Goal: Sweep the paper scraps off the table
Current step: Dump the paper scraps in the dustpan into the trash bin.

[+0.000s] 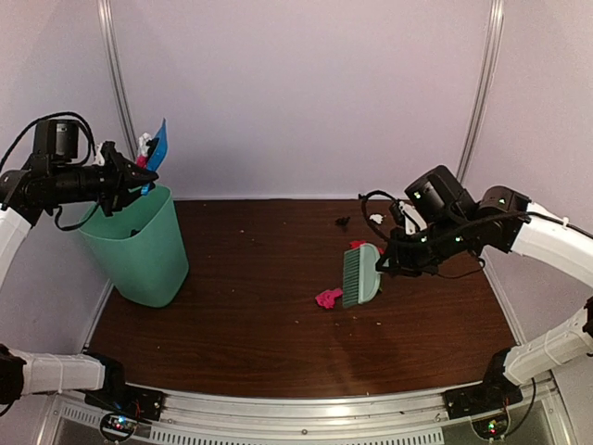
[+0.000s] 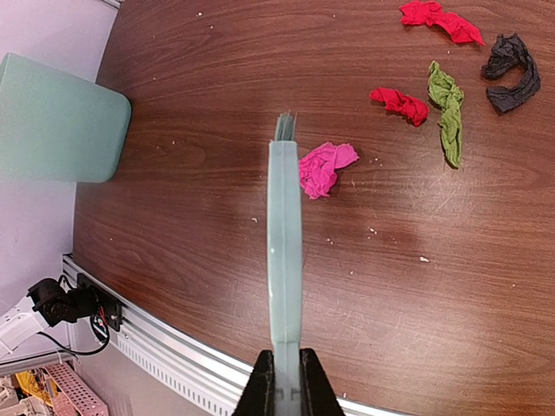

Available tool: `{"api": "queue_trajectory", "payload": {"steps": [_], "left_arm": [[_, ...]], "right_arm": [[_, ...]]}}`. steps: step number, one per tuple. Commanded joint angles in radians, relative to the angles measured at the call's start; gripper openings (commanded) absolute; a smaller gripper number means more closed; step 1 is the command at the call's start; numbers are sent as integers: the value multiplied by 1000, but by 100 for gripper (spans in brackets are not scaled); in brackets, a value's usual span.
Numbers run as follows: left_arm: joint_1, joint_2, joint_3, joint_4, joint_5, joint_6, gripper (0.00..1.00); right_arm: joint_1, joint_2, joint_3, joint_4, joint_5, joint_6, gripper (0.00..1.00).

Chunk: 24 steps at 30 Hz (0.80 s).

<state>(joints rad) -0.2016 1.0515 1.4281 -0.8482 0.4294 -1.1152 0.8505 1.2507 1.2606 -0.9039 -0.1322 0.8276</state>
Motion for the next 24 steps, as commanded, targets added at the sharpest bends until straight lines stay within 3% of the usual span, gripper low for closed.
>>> {"api": "queue_trajectory", "payload": {"steps": [1, 9, 24], "left_arm": [[39, -29, -26, 115, 45, -89, 0], [94, -106, -143, 302, 93, -298, 0], [128, -172, -270, 508, 31, -600, 0]], "right_arm": [[-6, -43, -21, 22, 15, 25, 0], [-6, -73, -46, 24, 26, 46, 0], [-5, -83, -60, 26, 33, 53, 0]]}}
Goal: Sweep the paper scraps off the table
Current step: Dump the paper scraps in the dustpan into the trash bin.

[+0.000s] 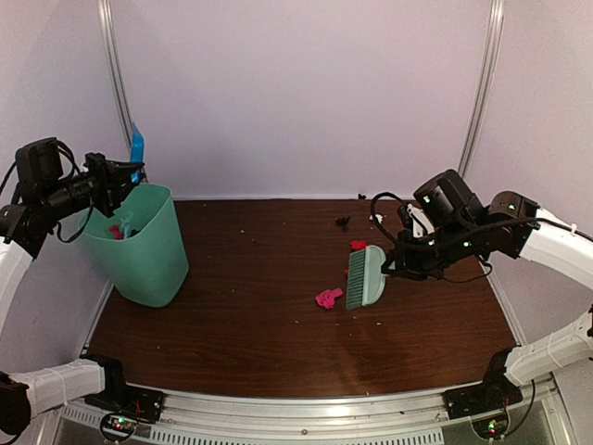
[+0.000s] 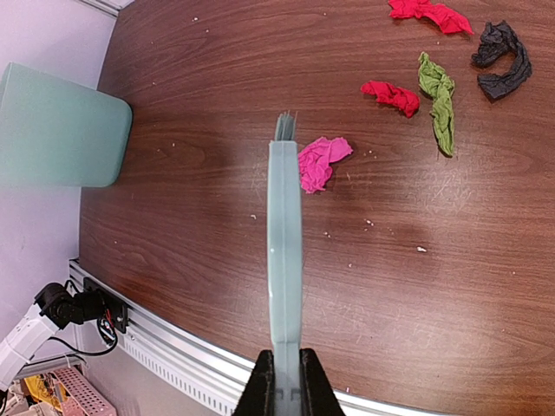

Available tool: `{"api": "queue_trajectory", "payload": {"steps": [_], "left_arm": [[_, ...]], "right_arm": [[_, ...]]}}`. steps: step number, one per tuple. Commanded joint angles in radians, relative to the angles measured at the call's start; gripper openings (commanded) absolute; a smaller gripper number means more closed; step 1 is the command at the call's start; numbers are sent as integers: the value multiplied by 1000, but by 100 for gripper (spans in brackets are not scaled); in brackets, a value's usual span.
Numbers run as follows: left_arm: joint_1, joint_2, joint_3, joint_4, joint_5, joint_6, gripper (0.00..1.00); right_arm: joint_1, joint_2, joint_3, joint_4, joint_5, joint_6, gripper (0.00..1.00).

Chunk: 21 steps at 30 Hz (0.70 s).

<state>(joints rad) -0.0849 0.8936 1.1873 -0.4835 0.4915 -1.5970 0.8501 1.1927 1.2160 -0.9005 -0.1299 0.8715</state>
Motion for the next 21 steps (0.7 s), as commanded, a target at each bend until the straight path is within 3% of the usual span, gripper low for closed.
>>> {"api": "queue_trajectory", "payload": {"steps": [1, 12, 17, 21], "left_arm": [[10, -18, -33, 149, -40, -136, 0], [10, -27, -67, 220, -85, -274, 0], [11, -38, -119, 387, -54, -423, 0], [11, -4, -70, 418, -34, -438, 0]], "right_arm": [[-5, -26, -17, 22, 31, 9, 0], [-6, -38, -30, 12, 50, -10, 0], [-9, -22, -9, 13, 59, -29, 0], [-12, 4, 17, 8, 61, -46, 0]]}}
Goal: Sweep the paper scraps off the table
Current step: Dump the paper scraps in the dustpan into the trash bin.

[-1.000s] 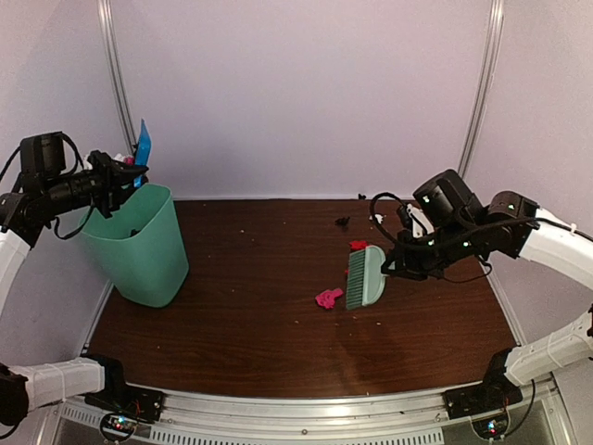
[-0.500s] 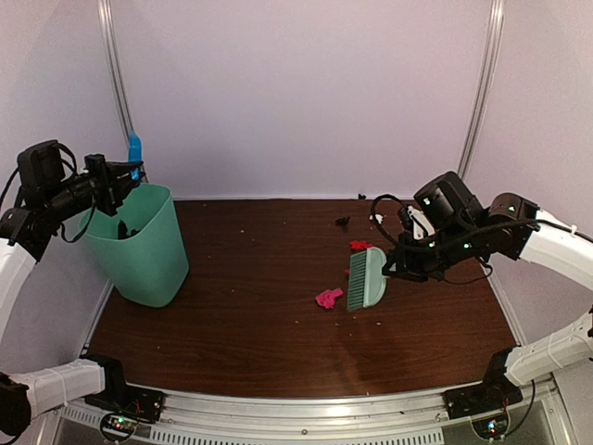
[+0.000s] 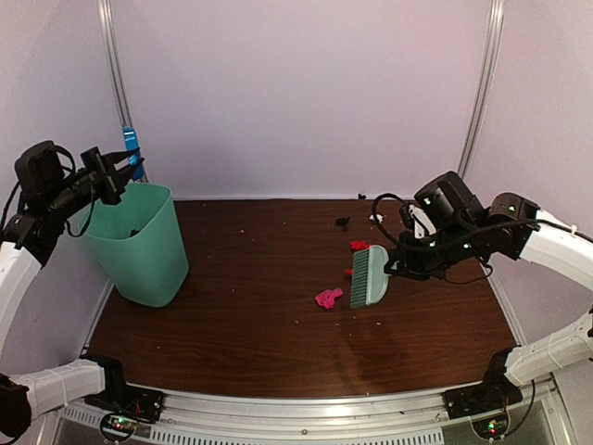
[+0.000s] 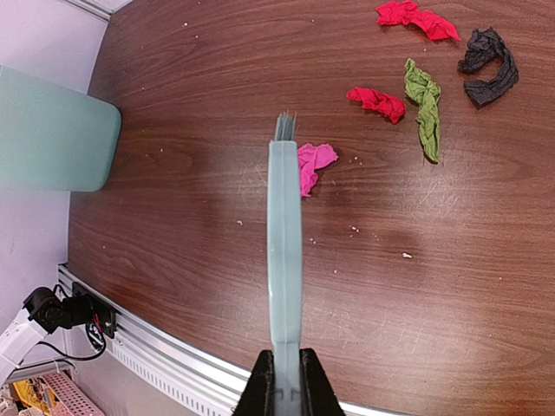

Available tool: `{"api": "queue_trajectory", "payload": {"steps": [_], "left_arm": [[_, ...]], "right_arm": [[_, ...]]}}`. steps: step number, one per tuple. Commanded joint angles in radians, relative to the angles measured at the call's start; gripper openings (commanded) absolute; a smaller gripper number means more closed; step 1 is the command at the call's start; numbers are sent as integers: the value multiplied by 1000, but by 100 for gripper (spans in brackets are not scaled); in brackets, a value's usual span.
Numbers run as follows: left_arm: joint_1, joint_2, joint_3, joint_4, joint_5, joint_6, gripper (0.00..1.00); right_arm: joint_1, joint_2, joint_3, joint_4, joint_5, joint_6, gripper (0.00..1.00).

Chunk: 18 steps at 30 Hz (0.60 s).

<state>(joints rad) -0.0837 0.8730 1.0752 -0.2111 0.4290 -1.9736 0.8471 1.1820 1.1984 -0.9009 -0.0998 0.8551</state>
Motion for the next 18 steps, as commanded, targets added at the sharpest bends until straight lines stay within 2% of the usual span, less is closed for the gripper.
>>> {"api": "queue_trajectory", "payload": {"steps": [1, 5, 8, 13, 18], "left_arm": [[9, 25, 58, 143, 32, -45, 0], [10, 82, 134, 66, 77, 94, 0], [9, 170, 231, -27, 163, 273, 0], [8, 289, 437, -254, 189, 530, 0], [7, 323, 503, -384, 177, 691, 0]], "right_arm": [[-12, 21, 41, 7, 31, -35, 0], [-29, 47, 92, -1, 40, -62, 0], [-64, 69, 152, 5, 40, -101, 0], [-182, 133, 263, 12, -1, -161, 0], [-320, 225, 361, 50, -88, -145, 0]]}}
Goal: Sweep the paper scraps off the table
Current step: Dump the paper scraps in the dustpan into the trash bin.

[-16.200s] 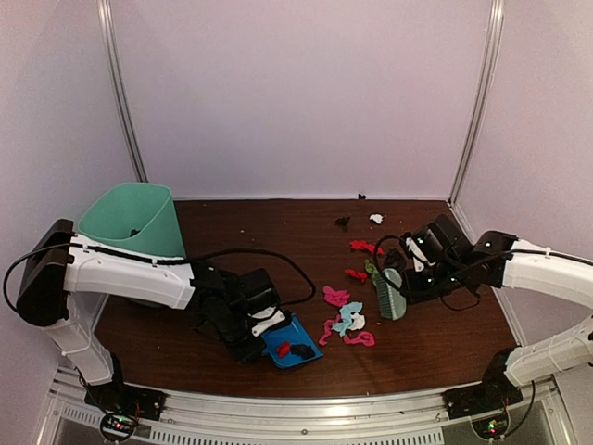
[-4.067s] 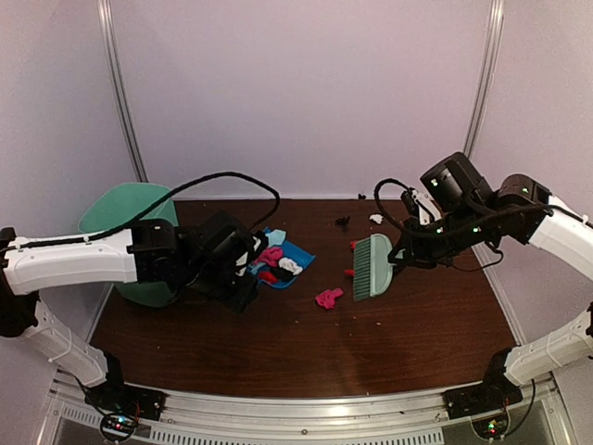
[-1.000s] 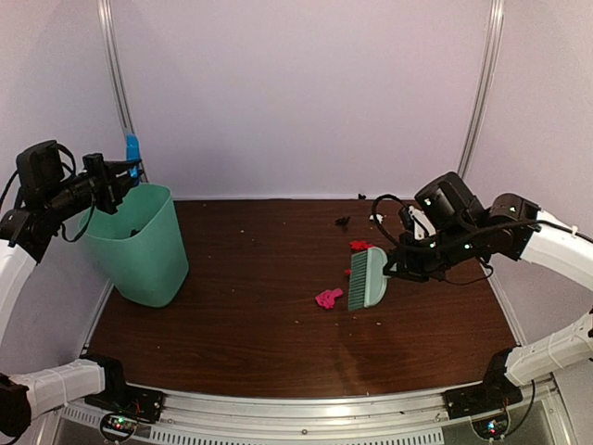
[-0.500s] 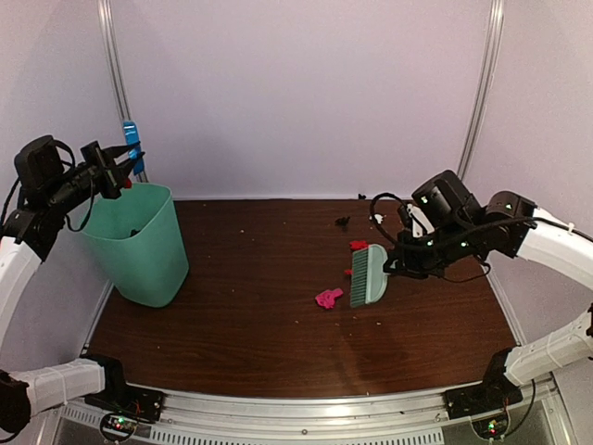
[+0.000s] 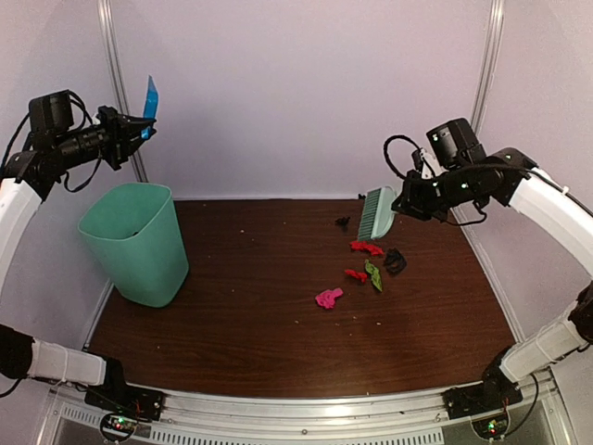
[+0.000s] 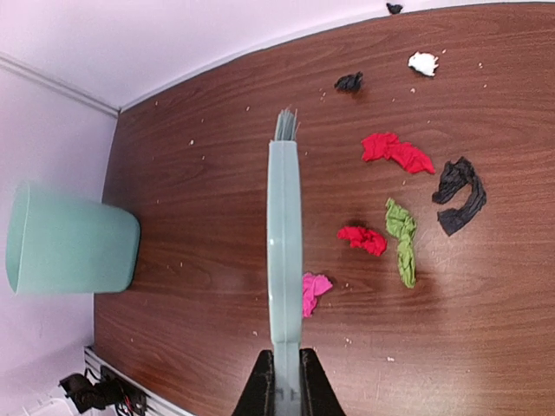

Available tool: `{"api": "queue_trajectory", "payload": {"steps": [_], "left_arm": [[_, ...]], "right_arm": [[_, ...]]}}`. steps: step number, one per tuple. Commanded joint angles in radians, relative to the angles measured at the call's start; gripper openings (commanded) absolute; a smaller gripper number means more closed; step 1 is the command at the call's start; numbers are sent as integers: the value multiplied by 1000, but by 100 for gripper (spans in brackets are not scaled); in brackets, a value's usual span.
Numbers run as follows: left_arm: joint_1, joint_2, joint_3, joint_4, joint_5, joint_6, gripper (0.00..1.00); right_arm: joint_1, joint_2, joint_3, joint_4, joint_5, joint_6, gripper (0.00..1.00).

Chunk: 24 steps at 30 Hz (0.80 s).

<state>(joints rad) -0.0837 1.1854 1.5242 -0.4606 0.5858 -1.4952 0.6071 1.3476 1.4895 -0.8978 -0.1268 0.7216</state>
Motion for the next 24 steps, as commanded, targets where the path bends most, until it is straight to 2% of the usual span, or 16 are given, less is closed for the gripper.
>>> {"api": "queue_trajectory", "payload": {"steps": [1, 6, 11, 15, 24], "left_arm": [[6, 13, 58, -150, 18, 242, 0], [-28, 42, 128, -278, -51, 421, 0], [-119, 79, 207, -402, -209, 570, 0], [-210, 99, 215, -423, -303, 641, 0], [-337, 122, 206, -426, -439, 846, 0]], "right_arm": [[-101, 80, 88, 60, -74, 2, 0], [-188, 190, 182, 89, -55, 141, 0], [-256, 290, 201, 155, -34, 347, 0], [-293, 388, 220, 229, -33, 492, 0], [-331, 640, 371, 357, -84, 710, 0]]}}
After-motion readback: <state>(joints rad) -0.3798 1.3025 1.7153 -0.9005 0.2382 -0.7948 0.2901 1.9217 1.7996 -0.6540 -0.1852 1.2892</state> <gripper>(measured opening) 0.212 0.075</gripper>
